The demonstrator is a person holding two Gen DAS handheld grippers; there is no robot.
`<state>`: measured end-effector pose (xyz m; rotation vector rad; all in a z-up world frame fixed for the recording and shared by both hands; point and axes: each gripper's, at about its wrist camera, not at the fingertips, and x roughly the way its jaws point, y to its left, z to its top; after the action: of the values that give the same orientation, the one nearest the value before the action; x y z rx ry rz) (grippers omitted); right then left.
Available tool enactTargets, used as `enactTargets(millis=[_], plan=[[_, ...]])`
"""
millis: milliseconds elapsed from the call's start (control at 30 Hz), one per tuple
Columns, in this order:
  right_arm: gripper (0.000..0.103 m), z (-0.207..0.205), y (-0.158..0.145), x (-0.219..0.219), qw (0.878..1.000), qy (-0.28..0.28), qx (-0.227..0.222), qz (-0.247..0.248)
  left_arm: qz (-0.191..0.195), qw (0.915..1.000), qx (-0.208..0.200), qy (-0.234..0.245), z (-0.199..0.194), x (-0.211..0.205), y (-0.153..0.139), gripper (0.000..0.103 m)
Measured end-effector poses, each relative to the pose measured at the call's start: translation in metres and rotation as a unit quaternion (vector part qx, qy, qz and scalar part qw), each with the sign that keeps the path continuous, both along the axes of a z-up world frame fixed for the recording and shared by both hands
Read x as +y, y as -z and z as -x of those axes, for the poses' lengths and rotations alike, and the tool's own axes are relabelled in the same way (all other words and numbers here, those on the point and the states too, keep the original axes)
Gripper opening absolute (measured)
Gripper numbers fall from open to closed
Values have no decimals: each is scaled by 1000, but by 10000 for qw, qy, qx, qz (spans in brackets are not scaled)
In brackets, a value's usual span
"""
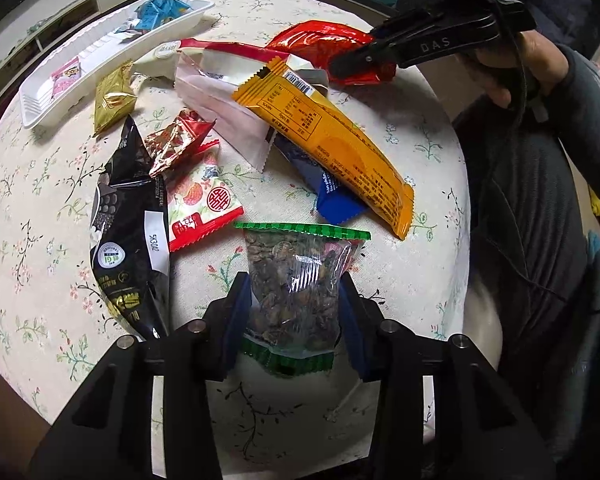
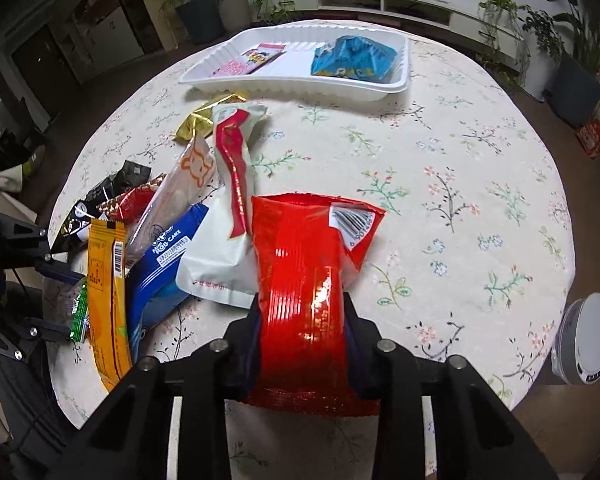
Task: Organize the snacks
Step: 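Lift both bags over the white tray and open both tools to release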
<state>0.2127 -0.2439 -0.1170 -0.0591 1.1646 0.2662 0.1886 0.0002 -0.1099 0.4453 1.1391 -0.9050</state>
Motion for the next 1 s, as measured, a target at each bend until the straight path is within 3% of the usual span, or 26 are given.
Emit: enactTargets(millis=[333, 533, 767, 1000], plan=[[35, 16, -26, -13, 9983, 375, -377, -236, 255, 9993, 15, -284, 15, 12, -8, 37], [35, 27, -46, -21, 9959, 526, -634, -373, 627, 9966, -25, -535, 23, 25, -29, 36], [35, 36, -60, -34, 9922, 745, -868, -489, 1147, 9879, -149, -1034, 17, 56, -63, 36], [35, 35, -79, -56, 9863, 1065, -1115, -581, 1512, 9721, -541, -1710, -17, 87, -109, 36]])
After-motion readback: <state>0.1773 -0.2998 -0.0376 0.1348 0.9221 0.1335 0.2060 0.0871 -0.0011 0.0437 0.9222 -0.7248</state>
